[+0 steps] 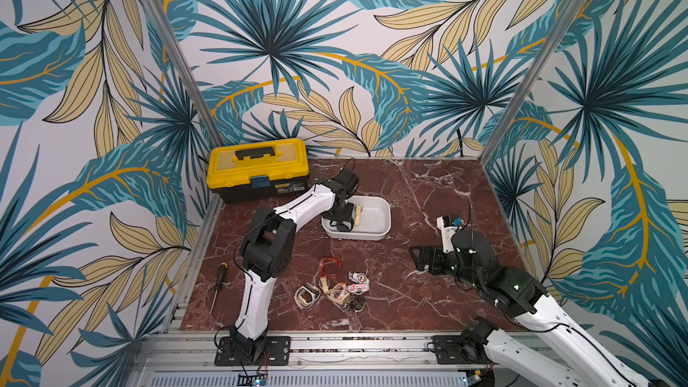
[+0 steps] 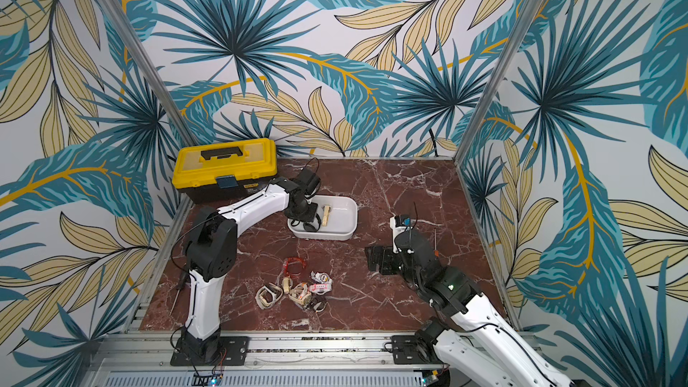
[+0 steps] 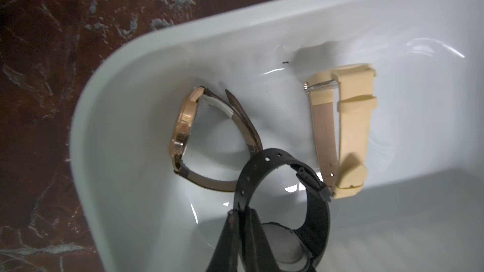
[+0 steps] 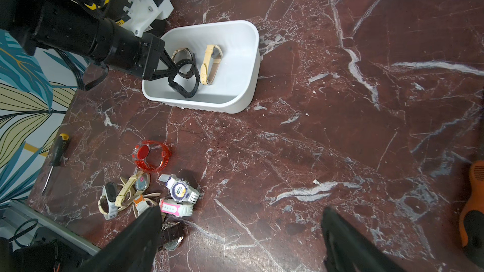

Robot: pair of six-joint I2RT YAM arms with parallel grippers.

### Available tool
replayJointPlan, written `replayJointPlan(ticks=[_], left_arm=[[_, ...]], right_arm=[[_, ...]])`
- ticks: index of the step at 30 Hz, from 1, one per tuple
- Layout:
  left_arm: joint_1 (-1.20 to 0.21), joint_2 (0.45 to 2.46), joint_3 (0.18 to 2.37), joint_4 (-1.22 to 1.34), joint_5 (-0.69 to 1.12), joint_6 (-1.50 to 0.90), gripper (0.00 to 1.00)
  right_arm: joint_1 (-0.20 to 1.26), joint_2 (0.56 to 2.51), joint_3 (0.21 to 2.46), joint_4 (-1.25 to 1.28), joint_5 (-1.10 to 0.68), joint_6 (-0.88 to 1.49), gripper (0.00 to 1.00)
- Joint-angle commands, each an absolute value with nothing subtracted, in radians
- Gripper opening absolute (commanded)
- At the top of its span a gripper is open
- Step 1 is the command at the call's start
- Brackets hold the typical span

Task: Put the watch into the storage box
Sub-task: Place the watch in the storage box.

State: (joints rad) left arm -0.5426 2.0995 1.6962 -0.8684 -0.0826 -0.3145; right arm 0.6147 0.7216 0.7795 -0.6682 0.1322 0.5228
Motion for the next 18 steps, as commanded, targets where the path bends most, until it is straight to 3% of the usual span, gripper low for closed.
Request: replayJointPlan(ticks=[1,4,8,14,18], left_arm=[[-0.55,2.112,1.671,-0.838,-0.09,-0.323,0.12],[-0.551,2.117,1.661,-0.831,-0.087,-0.329,0.16],[-0.552,2.092,1.645,-0.823,-0.087,-0.336,0.31],[-0.564,2.001,1.623,-0.817,-0.077,-0.344,0.44],[-0.578,1.878,1.569,-0.78,-0.08,-0.356,0.65]], right_arm=[[0.615,0.723,0.754,-0.649,0.125,0.514,0.97],[0.615,0.723,0.752,-0.648,0.126,0.515,0.97],[0.615,0.724,0.747,-0.647,0.123,0.518,0.97],[0.615,0.737,0.727,-0.613,0.1,0.529,0.97],[0.616,0.775,0.698,-0.539,-0.006,0.521,0.97]])
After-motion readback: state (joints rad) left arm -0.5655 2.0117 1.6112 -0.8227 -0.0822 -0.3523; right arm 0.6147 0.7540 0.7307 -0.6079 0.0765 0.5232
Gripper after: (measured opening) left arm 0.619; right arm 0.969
